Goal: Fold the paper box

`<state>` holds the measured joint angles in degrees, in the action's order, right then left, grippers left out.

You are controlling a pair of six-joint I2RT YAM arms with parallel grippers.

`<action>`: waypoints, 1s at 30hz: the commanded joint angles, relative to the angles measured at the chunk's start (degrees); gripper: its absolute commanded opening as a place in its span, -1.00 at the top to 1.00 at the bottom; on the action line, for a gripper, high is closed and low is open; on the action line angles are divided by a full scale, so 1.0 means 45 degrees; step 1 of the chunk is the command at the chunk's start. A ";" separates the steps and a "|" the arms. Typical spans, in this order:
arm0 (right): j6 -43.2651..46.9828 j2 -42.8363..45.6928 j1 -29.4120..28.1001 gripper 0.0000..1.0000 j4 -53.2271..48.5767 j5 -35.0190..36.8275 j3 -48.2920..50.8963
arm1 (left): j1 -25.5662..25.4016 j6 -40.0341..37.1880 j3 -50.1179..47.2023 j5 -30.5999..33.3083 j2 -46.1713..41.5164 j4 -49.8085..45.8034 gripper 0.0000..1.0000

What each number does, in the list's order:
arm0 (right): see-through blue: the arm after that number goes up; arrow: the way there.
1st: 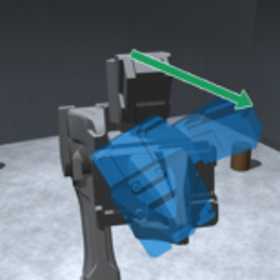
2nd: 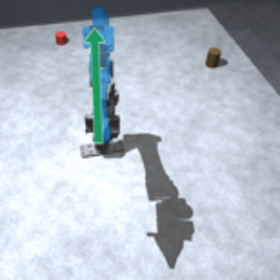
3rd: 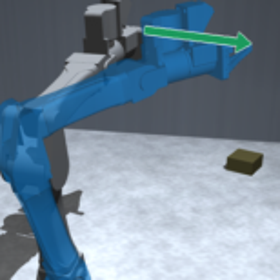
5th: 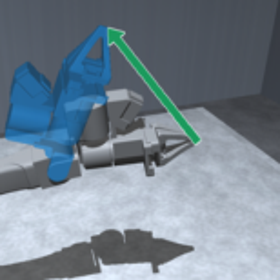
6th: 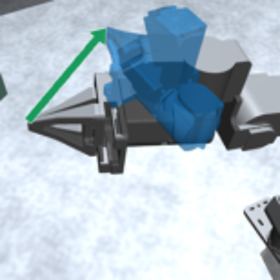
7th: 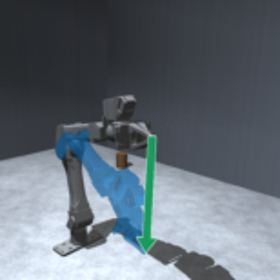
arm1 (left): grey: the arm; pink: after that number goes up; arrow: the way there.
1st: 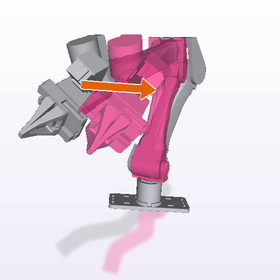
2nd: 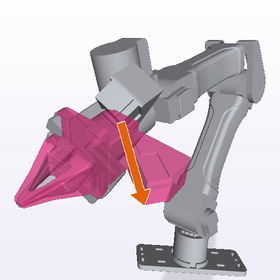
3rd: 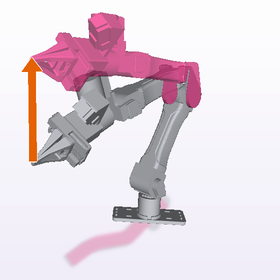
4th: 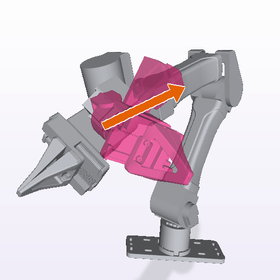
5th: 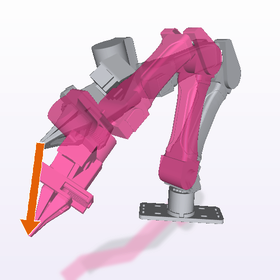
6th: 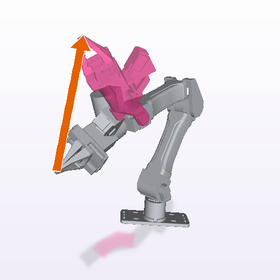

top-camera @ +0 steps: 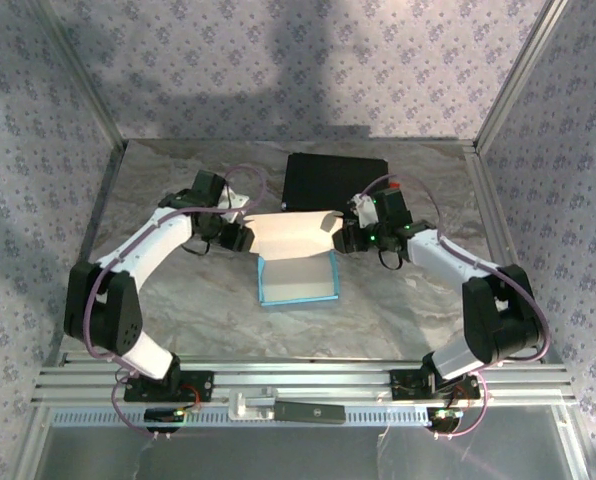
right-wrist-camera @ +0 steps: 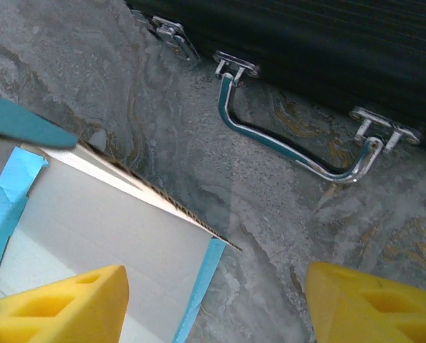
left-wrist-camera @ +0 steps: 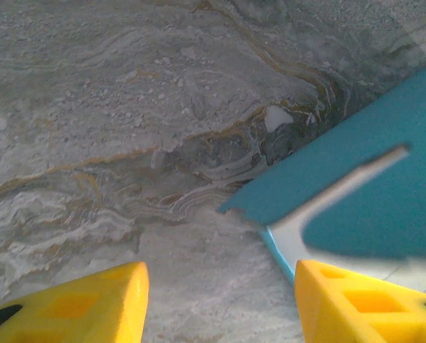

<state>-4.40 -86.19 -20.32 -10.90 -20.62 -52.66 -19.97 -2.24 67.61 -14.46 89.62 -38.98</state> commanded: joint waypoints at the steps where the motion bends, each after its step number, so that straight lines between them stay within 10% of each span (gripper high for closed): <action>1: 0.0686 -0.0214 0.0112 -0.32 0.0514 -0.0581 -0.0420 | 0.0081 0.0004 0.0152 -0.0590 -0.0030 0.0897 -0.10; 30: 0.0599 -0.0241 -0.1301 0.76 0.0700 0.1435 -0.0390 | -0.1480 0.1807 -0.1114 0.1933 -0.0310 0.3069 0.80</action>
<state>-1.02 -89.12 -24.43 -7.68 -16.36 -54.57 -25.67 3.33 63.42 -6.92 89.38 -26.94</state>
